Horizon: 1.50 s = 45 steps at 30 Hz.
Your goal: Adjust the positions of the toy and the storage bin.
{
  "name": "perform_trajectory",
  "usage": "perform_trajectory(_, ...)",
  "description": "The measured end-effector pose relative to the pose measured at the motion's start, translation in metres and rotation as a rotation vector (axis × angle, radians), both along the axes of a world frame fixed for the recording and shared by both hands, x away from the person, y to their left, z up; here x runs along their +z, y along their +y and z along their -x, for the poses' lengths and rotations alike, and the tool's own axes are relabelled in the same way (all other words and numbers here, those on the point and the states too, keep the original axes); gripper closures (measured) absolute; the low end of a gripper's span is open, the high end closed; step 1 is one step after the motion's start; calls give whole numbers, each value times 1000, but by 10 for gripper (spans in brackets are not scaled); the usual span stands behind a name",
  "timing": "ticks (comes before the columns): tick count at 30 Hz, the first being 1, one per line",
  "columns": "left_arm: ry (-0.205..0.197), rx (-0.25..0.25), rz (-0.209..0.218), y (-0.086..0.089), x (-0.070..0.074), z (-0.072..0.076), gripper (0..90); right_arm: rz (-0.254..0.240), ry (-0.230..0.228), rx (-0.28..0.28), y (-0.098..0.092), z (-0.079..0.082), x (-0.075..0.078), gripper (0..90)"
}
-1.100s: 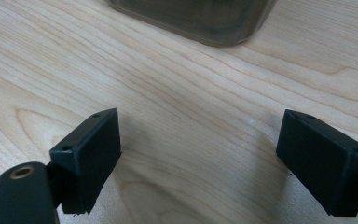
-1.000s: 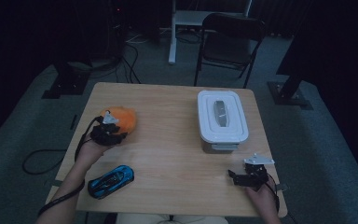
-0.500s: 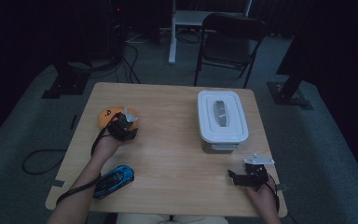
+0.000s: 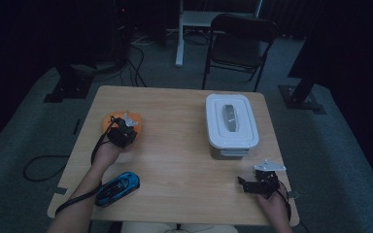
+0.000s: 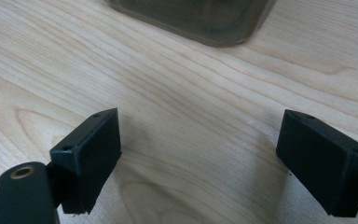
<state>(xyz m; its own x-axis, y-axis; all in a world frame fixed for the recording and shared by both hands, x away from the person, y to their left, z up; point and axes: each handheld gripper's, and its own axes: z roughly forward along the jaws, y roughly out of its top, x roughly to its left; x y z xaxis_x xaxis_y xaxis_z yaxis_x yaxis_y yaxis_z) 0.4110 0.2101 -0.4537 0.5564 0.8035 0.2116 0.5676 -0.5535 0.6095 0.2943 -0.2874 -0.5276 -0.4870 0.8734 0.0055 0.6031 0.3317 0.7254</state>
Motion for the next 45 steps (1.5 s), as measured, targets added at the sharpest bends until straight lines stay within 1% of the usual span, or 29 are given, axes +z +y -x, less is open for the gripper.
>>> perform_trajectory(2,18,1,21,9,1,4,848,-1,0,0,0,0,0,132)
perform_trajectory(3,17,6,28,13,2,7,847,0,0,0,0,0,0,132)
perform_trajectory(5,30,7,41,22,3,11,847,-1,0,0,0,0,0,132)
perform_trajectory(6,26,16,46,27,4,14,847,-1,0,0,0,0,0,132)
perform_trajectory(7,35,20,52,32,5,16,847,0,0,0,0,0,0,132)
perform_trajectory(10,44,37,59,46,6,22,847,-1,0,0,0,0,0,132)
perform_trajectory(11,44,37,59,46,6,22,847,-1,0,0,0,0,0,132)
perform_trajectory(12,43,55,63,56,7,25,847,-1,0,-1,0,0,0,132)
perform_trajectory(13,53,60,66,61,8,26,847,0,0,0,0,0,0,132)
perform_trajectory(14,54,64,68,66,8,28,847,0,0,-1,0,0,0,132)
perform_trajectory(16,61,85,71,77,8,30,846,0,0,-1,0,0,0,132)
perform_trajectory(18,64,116,90,88,8,32,846,0,0,-1,0,0,0,132)
perform_trajectory(19,65,130,90,94,8,32,845,0,0,-1,0,0,0,132)
perform_trajectory(20,59,150,94,98,8,33,846,0,0,-1,0,0,0,132)
perform_trajectory(23,63,187,104,111,7,33,845,0,0,-1,0,0,0,132)
perform_trajectory(26,68,224,121,124,6,31,844,0,0,-2,0,0,0,132)
perform_trajectory(28,75,249,150,134,5,29,845,0,0,-4,0,0,0,132)
perform_trajectory(29,75,249,150,134,5,29,846,0,0,-4,0,0,0,132)
perform_trajectory(30,82,272,149,142,2,28,846,1,0,-4,0,0,0,132)
perform_trajectory(32,91,309,134,149,0,27,846,0,-1,-4,0,0,0,132)
perform_trajectory(33,88,321,145,152,-1,27,841,0,0,-5,0,0,0,132)
perform_trajectory(34,83,331,171,155,0,29,790,0,-1,-5,0,0,0,132)
perform_trajectory(35,66,335,189,157,3,32,773,0,-1,-5,0,0,0,133)
perform_trajectory(36,59,334,192,157,5,33,738,0,-1,-5,0,0,0,132)
perform_trajectory(38,46,314,217,153,12,38,649,0,-1,-6,0,0,0,132)
perform_trajectory(39,42,306,213,151,14,39,633,0,-1,-7,0,0,0,132)
perform_trajectory(41,39,268,236,143,20,41,537,0,0,-8,0,0,0,132)
perform_trajectory(43,21,245,231,135,25,41,492,0,-1,-8,0,0,0,133)
perform_trajectory(45,21,227,241,128,28,38,462,0,-1,-8,0,0,0,133)
